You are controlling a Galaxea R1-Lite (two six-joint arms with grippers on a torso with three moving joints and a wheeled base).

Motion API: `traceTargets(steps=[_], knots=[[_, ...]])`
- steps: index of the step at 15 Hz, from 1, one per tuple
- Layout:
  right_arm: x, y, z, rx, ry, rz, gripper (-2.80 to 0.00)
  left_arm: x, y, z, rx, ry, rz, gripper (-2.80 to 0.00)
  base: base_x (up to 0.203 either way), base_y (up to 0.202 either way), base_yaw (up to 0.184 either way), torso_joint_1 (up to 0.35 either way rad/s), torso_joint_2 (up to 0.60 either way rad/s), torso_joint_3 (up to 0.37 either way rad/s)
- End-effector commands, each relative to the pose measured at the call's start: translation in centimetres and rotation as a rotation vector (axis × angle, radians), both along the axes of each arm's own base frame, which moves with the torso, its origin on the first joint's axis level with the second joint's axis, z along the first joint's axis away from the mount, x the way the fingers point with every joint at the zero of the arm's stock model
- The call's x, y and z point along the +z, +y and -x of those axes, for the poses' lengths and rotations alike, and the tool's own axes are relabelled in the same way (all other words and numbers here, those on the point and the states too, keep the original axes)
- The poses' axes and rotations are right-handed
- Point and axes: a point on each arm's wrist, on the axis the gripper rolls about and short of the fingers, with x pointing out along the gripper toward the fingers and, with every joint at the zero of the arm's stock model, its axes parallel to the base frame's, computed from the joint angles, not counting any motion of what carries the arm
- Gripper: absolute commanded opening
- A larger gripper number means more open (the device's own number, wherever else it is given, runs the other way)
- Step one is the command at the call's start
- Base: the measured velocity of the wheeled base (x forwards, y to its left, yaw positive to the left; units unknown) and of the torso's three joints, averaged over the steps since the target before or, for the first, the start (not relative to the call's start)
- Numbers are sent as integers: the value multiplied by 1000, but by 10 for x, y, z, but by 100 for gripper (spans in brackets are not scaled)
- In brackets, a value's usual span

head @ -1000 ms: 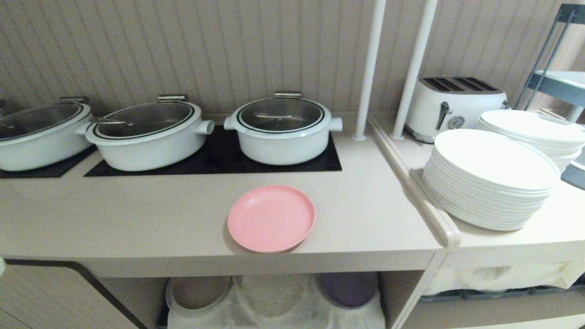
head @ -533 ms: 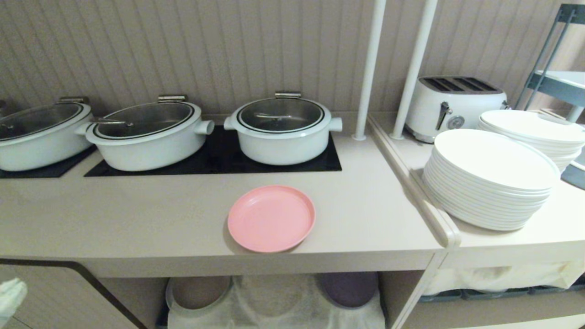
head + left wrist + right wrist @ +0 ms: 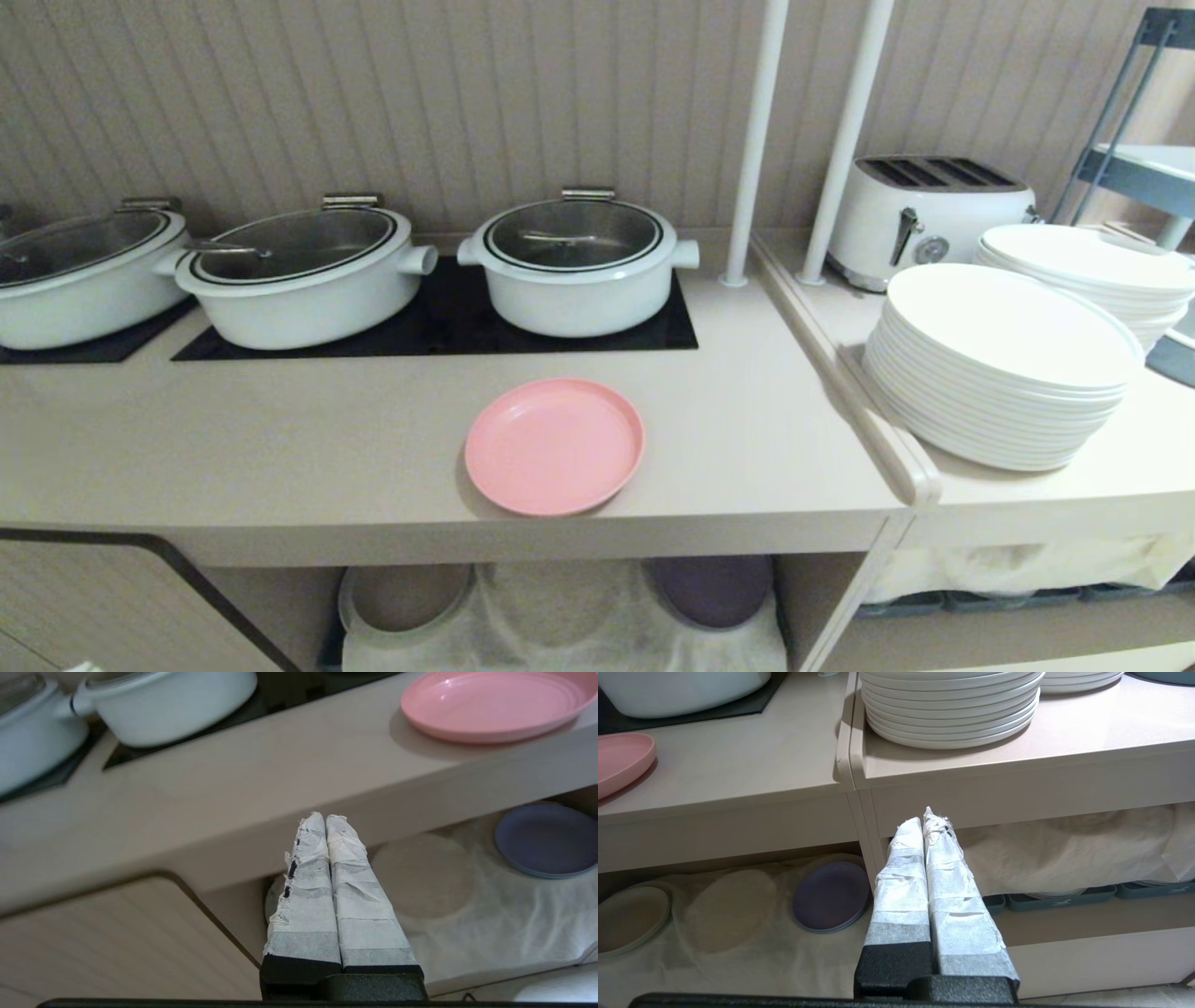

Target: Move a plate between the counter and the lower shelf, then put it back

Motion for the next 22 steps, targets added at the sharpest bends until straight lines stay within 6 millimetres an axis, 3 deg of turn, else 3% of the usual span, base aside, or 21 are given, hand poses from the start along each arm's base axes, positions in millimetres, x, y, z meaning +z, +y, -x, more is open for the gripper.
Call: traceTargets(steps=[1, 3, 22], knots=[[0, 0, 0, -1, 0, 0, -280, -9, 0, 13, 21, -88, 9, -280, 0, 0, 0, 0, 0, 0], [0, 0, 0, -1, 0, 0, -280, -19, 2, 18, 75, -55, 48, -280, 0, 0, 0, 0, 0, 0], [0, 0, 0, -1, 0, 0, -280, -18, 2, 18, 76, -76, 56, -280, 0, 0, 0, 0, 0, 0]])
